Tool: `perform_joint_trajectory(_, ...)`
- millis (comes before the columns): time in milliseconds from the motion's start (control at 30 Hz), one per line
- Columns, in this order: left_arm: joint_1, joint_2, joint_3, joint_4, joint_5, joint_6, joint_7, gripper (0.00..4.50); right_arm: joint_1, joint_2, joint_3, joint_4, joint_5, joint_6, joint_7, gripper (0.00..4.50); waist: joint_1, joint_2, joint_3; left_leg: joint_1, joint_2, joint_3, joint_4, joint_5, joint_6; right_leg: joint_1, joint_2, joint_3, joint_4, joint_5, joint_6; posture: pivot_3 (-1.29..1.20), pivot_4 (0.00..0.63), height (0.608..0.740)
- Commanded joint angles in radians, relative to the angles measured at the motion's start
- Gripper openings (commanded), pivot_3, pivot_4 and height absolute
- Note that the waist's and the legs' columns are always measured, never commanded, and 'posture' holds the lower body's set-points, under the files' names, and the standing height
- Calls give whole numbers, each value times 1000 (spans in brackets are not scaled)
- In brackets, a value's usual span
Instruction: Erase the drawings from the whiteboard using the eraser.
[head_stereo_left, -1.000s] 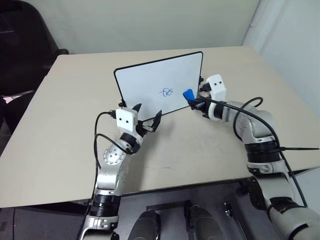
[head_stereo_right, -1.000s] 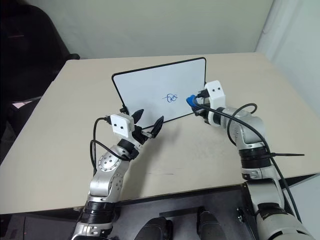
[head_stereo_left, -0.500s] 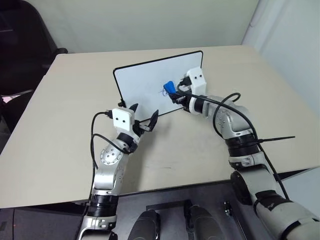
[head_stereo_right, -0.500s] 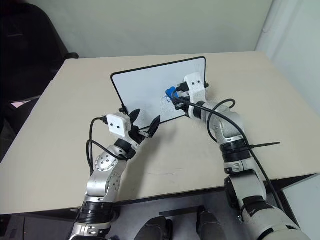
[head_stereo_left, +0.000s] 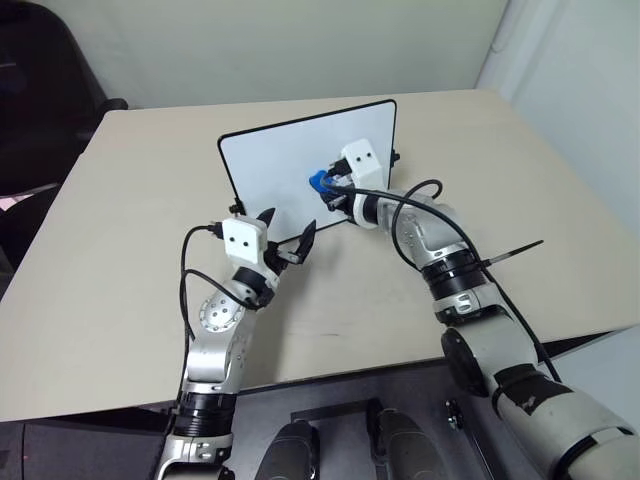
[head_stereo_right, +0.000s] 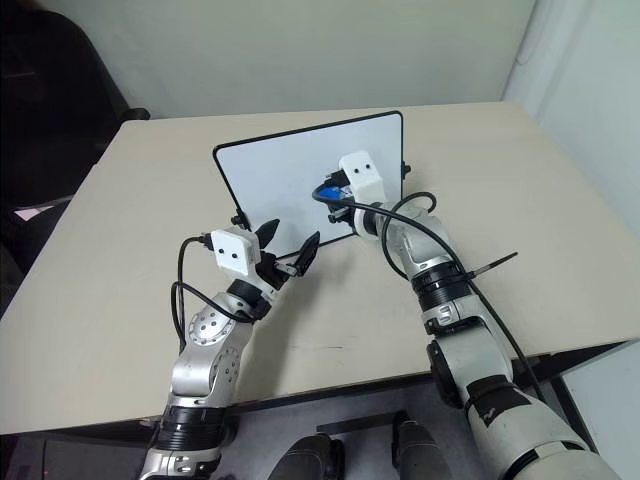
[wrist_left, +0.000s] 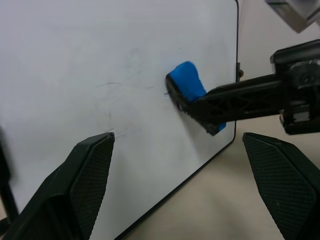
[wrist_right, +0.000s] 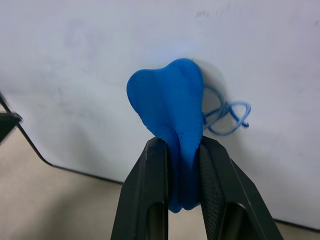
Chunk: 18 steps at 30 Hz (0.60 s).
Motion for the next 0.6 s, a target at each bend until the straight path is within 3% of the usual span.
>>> perform_joint_trajectory(33, 5, -2, 5, -56, -10, -5, 9, 4500, -32, 14, 22, 34, -42, -26, -20, 456, -1, 0, 0, 0, 0, 0, 0, 1, 0, 0, 0, 0, 0, 1, -1, 0, 150, 740)
perform_joint_trajectory(333, 10, -3, 4, -64, -11, -1, 9, 4500, -55, 37, 24, 44, -59, -41, -2, 456, -4, 0, 0, 0, 1, 0, 0, 3, -2, 0, 1, 0, 0, 3, -4, 0, 150, 740)
perform_joint_trajectory(600, 4, -9, -1, -51, -8, -10, 6, 4500, -98, 48, -48, 117, -56, -72, -92, 456, -8, 0, 0, 0, 3, 0, 0, 3, -2, -2, 2, 0, 0, 4, -4, 0, 150, 740)
